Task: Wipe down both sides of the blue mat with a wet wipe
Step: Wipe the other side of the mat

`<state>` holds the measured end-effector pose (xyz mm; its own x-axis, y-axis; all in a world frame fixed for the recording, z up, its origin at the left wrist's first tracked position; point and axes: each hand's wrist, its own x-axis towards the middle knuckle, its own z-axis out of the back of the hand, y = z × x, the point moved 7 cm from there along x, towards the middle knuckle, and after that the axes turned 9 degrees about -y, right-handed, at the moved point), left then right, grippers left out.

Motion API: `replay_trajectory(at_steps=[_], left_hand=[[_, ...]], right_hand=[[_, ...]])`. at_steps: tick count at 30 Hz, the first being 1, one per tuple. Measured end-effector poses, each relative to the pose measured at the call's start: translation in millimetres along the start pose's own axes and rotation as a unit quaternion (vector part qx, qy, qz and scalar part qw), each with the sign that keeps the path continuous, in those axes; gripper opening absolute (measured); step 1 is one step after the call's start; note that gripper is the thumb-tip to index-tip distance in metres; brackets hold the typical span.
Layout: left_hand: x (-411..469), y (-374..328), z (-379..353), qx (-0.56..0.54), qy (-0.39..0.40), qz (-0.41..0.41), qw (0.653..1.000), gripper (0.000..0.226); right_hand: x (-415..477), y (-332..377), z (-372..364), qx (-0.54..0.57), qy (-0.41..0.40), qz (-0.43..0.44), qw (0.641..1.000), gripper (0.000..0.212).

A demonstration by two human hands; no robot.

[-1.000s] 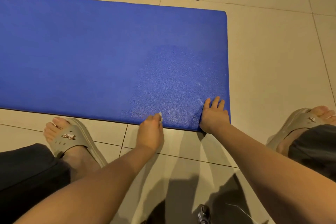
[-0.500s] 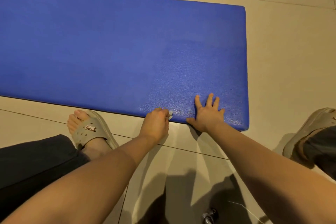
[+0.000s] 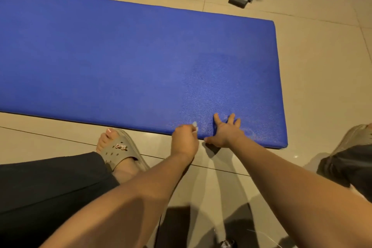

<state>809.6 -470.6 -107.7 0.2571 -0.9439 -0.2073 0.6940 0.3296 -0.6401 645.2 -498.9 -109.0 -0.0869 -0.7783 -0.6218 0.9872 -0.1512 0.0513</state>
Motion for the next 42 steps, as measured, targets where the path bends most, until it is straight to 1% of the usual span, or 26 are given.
replay_trajectory(at_steps=[3, 4, 6, 8, 10, 13, 15, 17, 18, 20, 22, 23, 25, 27, 28, 30, 32, 33, 34, 35, 36, 37, 38, 39, 40, 42], left_hand=[[2, -18, -8, 0.098, 0.061, -0.120, 0.986, 0.024], [5, -16, -6, 0.128, 0.081, -0.145, 0.978, 0.025], [17, -5, 6, 0.146, 0.105, -0.163, 0.970, 0.025], [35, 15, 25, 0.134, 0.097, -0.138, 0.976, 0.018], [51, 40, 51, 0.146, 0.055, -0.100, 0.983, 0.015], [60, 66, 79, 0.160, -0.005, -0.034, 0.986, 0.018], [59, 74, 87, 0.144, -0.042, 0.042, 0.988, 0.019], [54, 77, 86, 0.117, -0.057, 0.105, 0.986, 0.023], [51, 72, 80, 0.100, -0.055, 0.109, 0.987, 0.023], [41, 52, 62, 0.074, -0.030, 0.080, 0.994, 0.020], [25, 23, 34, 0.061, 0.028, 0.021, 0.998, 0.020], [18, 10, 22, 0.068, 0.053, -0.009, 0.996, 0.019], [13, -9, 17, 0.109, 0.078, -0.059, 0.989, 0.017], [22, -10, 21, 0.156, 0.108, -0.096, 0.977, 0.013], [28, -5, 28, 0.166, 0.119, -0.100, 0.974, 0.013], [46, 12, 47, 0.165, 0.120, -0.062, 0.977, 0.016], [62, 32, 64, 0.142, 0.097, -0.022, 0.985, 0.015], [68, 43, 72, 0.128, 0.079, -0.006, 0.989, 0.013], [71, 54, 79, 0.112, 0.065, 0.009, 0.991, 0.010], [72, 65, 87, 0.103, 0.052, 0.020, 0.993, 0.008], [74, 75, 93, 0.103, 0.042, 0.021, 0.994, 0.009], [75, 85, 101, 0.108, 0.032, 0.018, 0.993, 0.012], [76, 97, 110, 0.115, 0.022, 0.016, 0.993, 0.015], [78, 108, 119, 0.122, 0.007, 0.018, 0.992, 0.019], [80, 118, 130, 0.125, -0.013, 0.025, 0.992, 0.023], [84, 132, 149, 0.136, -0.056, 0.042, 0.988, 0.026]], right_hand=[[-2, 2, -7, -0.057, 0.025, -0.007, 0.998, 0.127], [-1, 0, -6, -0.069, 0.039, -0.011, 0.997, 0.132], [1, -2, -3, -0.079, 0.072, -0.022, 0.994, 0.139], [2, -1, 1, -0.098, 0.087, -0.034, 0.991, 0.143], [5, 2, 4, -0.120, 0.100, -0.033, 0.987, 0.144], [6, 1, 6, -0.110, 0.110, -0.031, 0.987, 0.145], [6, -1, 4, -0.097, 0.110, -0.031, 0.989, 0.143], [4, 1, -1, -0.093, 0.101, -0.028, 0.990, 0.141], [4, 3, -3, -0.092, 0.091, -0.023, 0.991, 0.138], [6, 3, -6, -0.075, 0.074, -0.017, 0.994, 0.131], [8, 0, -8, -0.060, 0.064, -0.019, 0.996, 0.125], [8, -1, -9, -0.057, 0.063, -0.023, 0.996, 0.124], [7, 1, -7, -0.050, 0.063, -0.027, 0.996, 0.124], [0, 3, -5, -0.045, 0.061, -0.028, 0.997, 0.124], [-2, 4, -6, -0.043, 0.054, -0.026, 0.997, 0.122], [-1, 6, -5, -0.023, 0.031, -0.032, 0.999, 0.110], [-1, 11, 2, 0.021, -0.001, -0.044, 0.999, 0.078], [1, 17, 9, 0.048, -0.026, -0.047, 0.997, 0.061], [3, 24, 16, 0.073, -0.058, -0.046, 0.995, 0.048], [6, 32, 23, 0.089, -0.094, -0.042, 0.991, 0.042], [9, 39, 30, 0.096, -0.125, -0.038, 0.987, 0.041], [11, 46, 34, 0.095, -0.146, -0.030, 0.984, 0.044], [14, 53, 36, 0.089, -0.156, -0.020, 0.983, 0.053], [18, 58, 36, 0.081, -0.158, -0.010, 0.984, 0.066], [23, 63, 33, 0.071, -0.146, 0.000, 0.987, 0.083], [31, 68, 23, 0.038, -0.079, 0.005, 0.996, 0.116]])
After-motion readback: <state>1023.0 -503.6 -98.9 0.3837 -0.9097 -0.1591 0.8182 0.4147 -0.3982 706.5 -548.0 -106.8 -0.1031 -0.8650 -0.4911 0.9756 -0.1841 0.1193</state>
